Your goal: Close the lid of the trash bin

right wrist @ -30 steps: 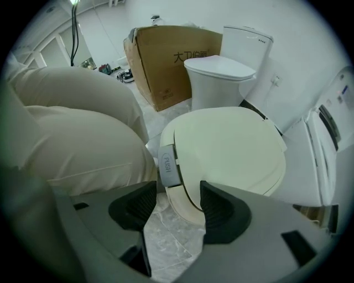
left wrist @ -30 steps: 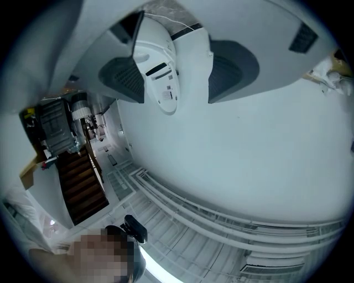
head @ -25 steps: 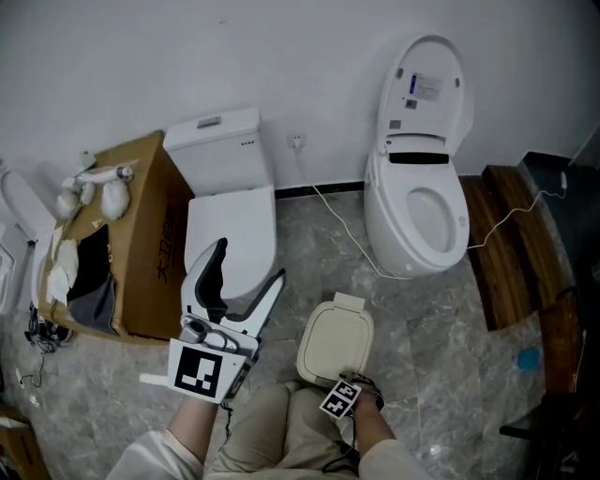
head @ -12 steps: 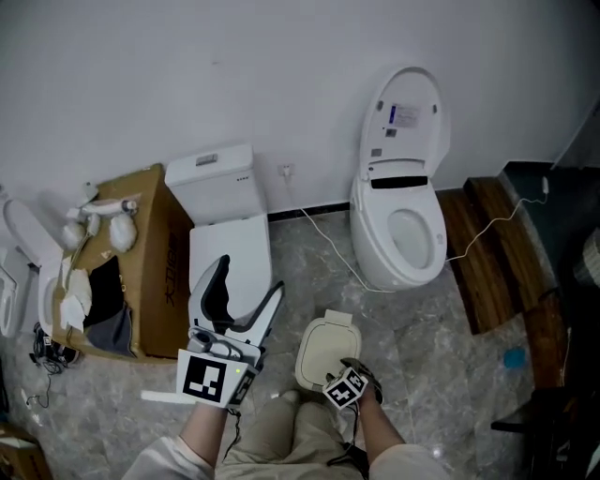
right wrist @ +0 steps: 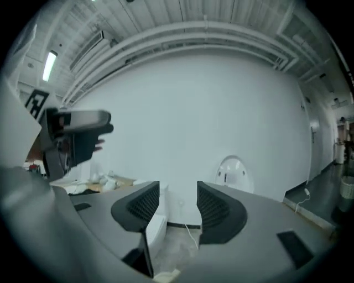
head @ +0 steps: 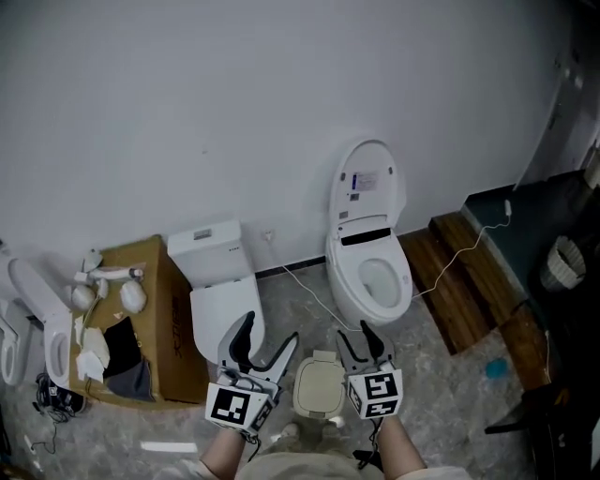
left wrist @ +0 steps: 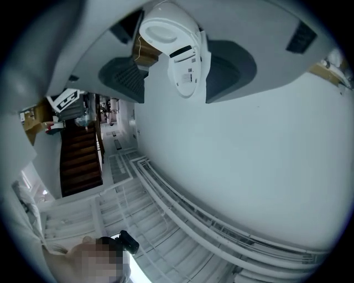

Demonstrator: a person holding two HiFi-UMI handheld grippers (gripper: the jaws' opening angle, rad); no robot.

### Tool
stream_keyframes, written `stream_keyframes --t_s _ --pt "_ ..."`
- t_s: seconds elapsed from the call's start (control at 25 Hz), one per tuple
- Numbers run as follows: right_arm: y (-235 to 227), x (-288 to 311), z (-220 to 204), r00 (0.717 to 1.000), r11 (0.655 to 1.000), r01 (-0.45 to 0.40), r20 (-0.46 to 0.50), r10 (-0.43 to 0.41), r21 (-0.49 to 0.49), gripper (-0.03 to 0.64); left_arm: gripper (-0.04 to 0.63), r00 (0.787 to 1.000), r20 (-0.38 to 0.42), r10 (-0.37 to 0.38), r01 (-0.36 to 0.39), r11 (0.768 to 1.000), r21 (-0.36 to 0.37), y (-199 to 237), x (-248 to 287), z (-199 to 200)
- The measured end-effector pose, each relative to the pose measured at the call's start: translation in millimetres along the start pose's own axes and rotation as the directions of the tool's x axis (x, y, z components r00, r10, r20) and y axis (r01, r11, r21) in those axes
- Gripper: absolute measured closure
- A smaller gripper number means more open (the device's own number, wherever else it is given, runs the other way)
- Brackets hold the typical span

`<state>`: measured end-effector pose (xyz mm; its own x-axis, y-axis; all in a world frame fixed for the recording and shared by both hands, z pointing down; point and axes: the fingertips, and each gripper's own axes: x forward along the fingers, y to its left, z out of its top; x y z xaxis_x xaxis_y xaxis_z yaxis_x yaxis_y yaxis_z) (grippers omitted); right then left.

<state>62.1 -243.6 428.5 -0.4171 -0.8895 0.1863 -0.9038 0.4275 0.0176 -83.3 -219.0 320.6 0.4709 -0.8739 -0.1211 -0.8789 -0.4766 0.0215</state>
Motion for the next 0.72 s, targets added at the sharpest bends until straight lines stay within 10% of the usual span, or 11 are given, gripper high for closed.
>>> stream_keyframes --t_s 0.2,0.36,0.72 --pt "7 -36 48 0.988 0.999 0.035 0.151 -0.029 -0.038 0.607 0.379 0.999 0.033 -0.042 0.043 0.999 -0.031 -33 -2 -3" --pt "6 -47 53 0.983 0.998 0.059 0.173 -0.055 -0.016 0.607 0.597 0.998 0.034 -0.057 0.057 0.998 -0.022 -48 -1 -4" --pt "-5 -59 69 0.969 0.995 0.1 0.228 -0.097 0.0 0.607 0.597 0.999 0.039 -0.03 0.031 0.999 -0.018 -41 4 -3"
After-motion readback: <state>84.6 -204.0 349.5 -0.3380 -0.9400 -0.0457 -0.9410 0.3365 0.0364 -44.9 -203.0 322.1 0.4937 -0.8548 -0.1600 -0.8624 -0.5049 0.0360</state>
